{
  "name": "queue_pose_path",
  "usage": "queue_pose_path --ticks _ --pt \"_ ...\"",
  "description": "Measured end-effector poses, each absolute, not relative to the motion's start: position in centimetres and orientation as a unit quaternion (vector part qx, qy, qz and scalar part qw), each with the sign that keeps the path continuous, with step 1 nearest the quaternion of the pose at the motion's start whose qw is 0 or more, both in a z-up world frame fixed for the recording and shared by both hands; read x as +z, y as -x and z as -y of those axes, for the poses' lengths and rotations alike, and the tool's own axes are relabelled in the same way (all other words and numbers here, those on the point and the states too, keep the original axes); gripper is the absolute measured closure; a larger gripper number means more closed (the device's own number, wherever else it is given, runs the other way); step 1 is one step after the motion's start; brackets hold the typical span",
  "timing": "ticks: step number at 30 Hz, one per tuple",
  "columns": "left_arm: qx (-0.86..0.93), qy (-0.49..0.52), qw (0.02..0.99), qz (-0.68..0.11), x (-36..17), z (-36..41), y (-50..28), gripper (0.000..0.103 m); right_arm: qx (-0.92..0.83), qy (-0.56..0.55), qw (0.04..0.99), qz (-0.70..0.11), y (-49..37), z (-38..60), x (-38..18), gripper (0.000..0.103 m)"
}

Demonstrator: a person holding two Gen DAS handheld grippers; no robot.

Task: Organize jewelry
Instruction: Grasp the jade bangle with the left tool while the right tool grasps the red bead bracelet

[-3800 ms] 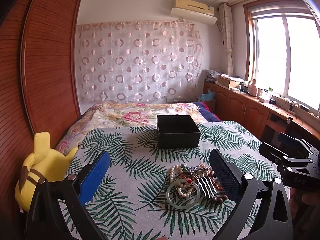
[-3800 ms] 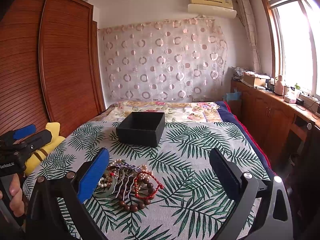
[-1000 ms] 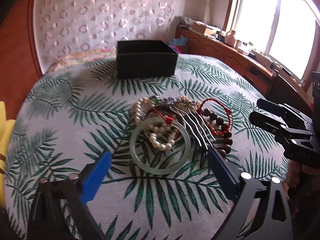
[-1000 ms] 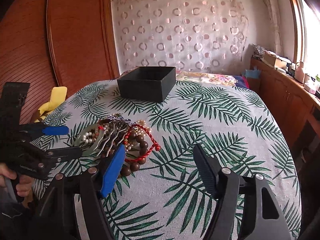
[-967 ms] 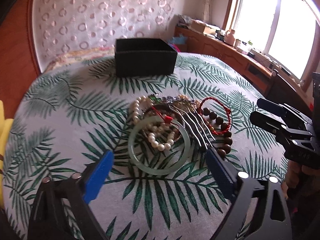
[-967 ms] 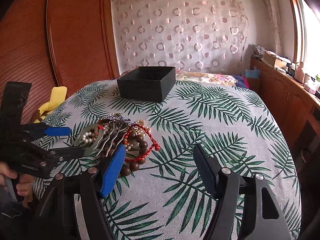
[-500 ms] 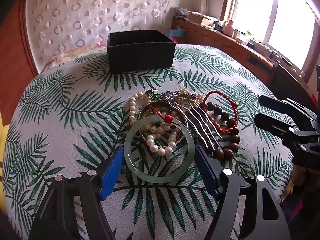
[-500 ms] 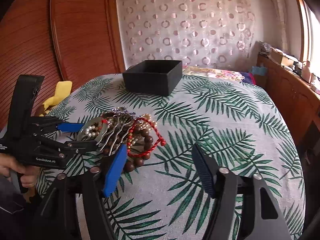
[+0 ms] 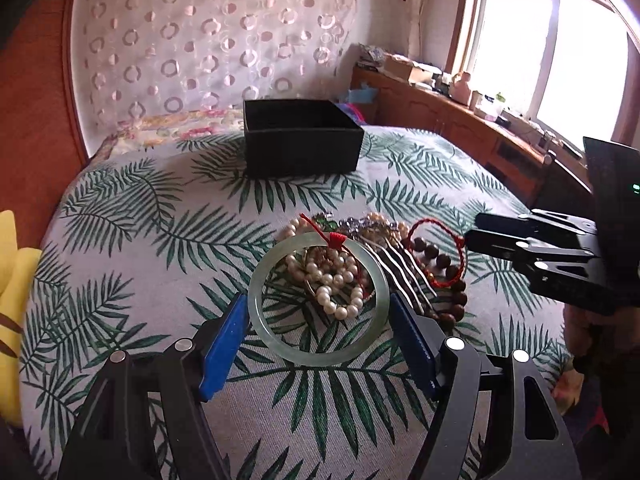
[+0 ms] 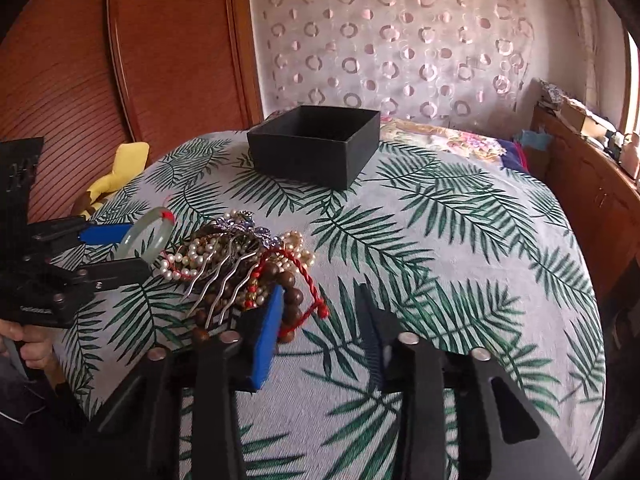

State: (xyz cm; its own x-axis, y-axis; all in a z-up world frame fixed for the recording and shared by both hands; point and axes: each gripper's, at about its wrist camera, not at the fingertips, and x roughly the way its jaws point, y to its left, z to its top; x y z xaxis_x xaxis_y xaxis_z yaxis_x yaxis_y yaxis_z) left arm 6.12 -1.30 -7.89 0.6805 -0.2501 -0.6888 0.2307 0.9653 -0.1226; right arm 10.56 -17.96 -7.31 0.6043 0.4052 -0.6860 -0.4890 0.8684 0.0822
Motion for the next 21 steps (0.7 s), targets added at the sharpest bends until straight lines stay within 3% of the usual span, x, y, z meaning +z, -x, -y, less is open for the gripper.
queue_pose_path --ticks 10,12,13,21 --pt "-0.129 0.018 0.922 -0.365 -7.2 1.0 -5.9 0.035 0.274 0.069 0.865 -0.415 -13.5 16.4 -8.9 0.075" --pt "-0.129 0.019 0.922 -0.364 -7.1 0.9 -6.0 0.035 0.284 0.058 0.862 -0.417 -13.7 16.7 -8.7 0.094" --pt "-0.129 0.019 0.922 -0.364 -7.1 1.0 -6.1 0.035 0.282 0.058 0.864 -0.414 -13.7 16.8 -8.6 0.097" --pt "-0.129 0.011 0.925 -0.358 -6.6 1.4 -7.2 0.035 0.293 0.059 0.876 -0.379 -13.7 17.3 -5.8 0.098"
